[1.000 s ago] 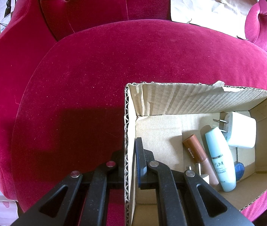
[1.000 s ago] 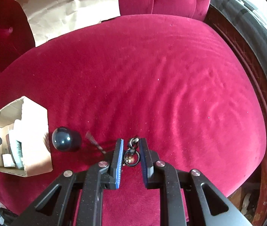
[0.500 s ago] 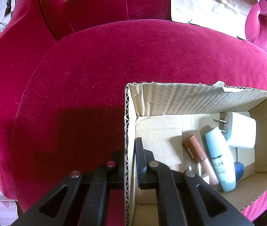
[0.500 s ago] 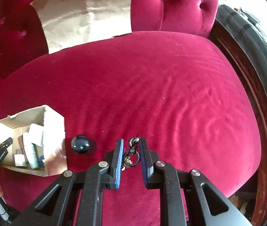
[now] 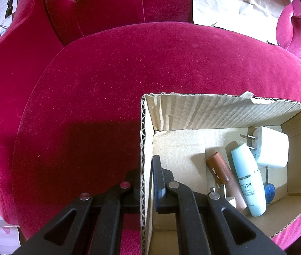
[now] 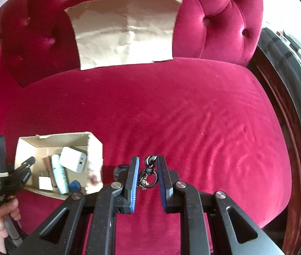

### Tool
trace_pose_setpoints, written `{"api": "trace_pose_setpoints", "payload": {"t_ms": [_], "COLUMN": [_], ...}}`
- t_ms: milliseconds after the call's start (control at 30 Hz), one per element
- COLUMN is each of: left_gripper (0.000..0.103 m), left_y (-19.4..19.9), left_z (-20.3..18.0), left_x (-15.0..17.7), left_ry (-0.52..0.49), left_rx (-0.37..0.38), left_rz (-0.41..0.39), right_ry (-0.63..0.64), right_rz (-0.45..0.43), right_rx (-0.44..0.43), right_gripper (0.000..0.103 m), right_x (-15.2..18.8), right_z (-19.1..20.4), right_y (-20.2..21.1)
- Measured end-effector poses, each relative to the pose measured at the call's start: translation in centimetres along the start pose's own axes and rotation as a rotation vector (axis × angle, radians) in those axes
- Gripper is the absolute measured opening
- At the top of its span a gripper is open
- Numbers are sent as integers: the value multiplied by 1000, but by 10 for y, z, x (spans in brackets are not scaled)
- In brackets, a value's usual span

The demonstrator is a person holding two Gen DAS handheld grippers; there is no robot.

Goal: Organize rigid objects
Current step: 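Lift and carry the keychain over the box with the right gripper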

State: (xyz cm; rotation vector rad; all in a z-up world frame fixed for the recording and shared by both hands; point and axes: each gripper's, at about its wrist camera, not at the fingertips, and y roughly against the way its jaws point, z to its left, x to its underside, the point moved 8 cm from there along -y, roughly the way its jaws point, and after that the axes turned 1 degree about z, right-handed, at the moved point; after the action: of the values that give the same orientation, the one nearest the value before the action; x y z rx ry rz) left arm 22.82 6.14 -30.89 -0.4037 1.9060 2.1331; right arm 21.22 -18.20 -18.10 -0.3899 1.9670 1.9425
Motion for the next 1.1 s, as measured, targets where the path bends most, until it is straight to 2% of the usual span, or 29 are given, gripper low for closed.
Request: {"api": "trace_pose_setpoints", "payload": {"t_ms": [500, 1100], "left_gripper": [5, 5], "left_y": [0, 1], "left_z": [0, 0], "left_x": [0, 0], "left_ry": [0, 0], "left_rx": [0, -1], "left_rz": [0, 0], "right_ry": [131, 278], "right_rz": [-44, -29], "right_rx": [-91, -174], "right_gripper": [17, 17], "right_x": [-17, -10], "right_z": [61, 141], "right_y": [28, 11]}}
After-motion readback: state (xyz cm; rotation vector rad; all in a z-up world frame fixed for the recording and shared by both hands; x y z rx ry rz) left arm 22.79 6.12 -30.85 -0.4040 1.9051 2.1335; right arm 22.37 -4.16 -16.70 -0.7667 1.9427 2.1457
